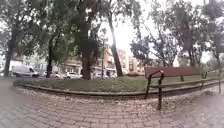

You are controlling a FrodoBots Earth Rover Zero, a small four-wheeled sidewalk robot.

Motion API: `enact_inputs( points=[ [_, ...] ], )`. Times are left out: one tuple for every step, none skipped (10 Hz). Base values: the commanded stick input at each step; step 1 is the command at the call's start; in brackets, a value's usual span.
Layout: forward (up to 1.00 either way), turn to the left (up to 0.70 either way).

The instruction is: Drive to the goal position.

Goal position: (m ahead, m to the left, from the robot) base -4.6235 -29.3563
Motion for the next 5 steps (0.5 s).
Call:
enact_inputs(
  points=[
    [0.0,-0.7],
    [0.0,-0.7],
    [0.0,-0.7],
    [0.0,-0.7],
    [0.0,-0.7]
  ],
)
